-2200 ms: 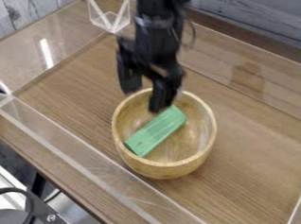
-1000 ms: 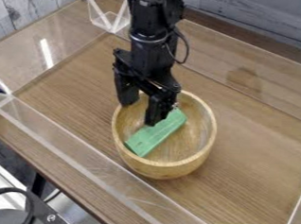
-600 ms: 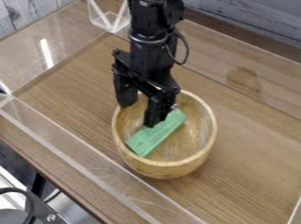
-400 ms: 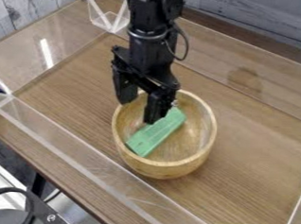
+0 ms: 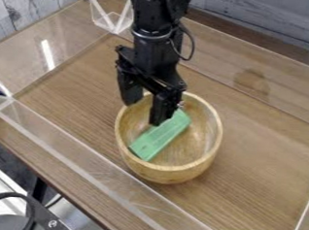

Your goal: Remove the green block from inside the brown bowl and put it on the table

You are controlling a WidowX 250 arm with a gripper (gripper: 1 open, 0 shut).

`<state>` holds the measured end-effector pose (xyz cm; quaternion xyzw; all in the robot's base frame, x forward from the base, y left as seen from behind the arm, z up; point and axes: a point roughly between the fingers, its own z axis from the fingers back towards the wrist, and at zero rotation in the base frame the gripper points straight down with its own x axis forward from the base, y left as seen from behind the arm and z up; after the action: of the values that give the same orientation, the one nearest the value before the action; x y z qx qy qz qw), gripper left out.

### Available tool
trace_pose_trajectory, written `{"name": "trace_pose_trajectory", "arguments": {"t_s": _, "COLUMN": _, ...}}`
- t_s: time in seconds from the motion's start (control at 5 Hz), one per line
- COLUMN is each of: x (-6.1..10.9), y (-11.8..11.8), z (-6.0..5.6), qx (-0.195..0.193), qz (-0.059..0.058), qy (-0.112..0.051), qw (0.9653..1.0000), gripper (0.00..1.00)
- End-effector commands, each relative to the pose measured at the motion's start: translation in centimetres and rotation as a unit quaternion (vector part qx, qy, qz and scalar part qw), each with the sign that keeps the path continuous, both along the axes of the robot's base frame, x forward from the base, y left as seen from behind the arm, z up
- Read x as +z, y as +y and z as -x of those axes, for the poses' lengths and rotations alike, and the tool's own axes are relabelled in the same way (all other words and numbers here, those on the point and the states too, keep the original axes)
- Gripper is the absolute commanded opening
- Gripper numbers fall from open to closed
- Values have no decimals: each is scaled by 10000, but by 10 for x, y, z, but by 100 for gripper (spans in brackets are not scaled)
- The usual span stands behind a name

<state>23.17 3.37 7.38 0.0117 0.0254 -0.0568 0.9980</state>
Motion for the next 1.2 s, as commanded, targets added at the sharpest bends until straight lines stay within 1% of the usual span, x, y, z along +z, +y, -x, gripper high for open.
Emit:
{"name": "trace_pose_trajectory", "arguments": {"t_s": 0.0, "x": 4, "y": 0, "z": -6, "qx": -40, "qz": -38, "qy": -153, "qw": 9999, "gripper": 100}}
{"name": "trace_pose_trajectory", "arguments": {"t_s": 0.4, "x": 0, "y": -1, "z": -6, "qx": -42, "qz": -47, "qy": -141, "qw": 9999, "gripper": 100}}
{"name": "trace_pose_trajectory", "arguments": {"t_s": 0.8, "x": 1, "y": -1, "z": -6, "qx": -41, "qz": -46, "qy": -179, "qw": 9998, "gripper": 100}}
{"name": "trace_pose_trajectory", "arguments": {"t_s": 1.0, "x": -6, "y": -3, "z": -4, "qx": -88, "qz": -31, "qy": -118, "qw": 9999, "gripper": 100}}
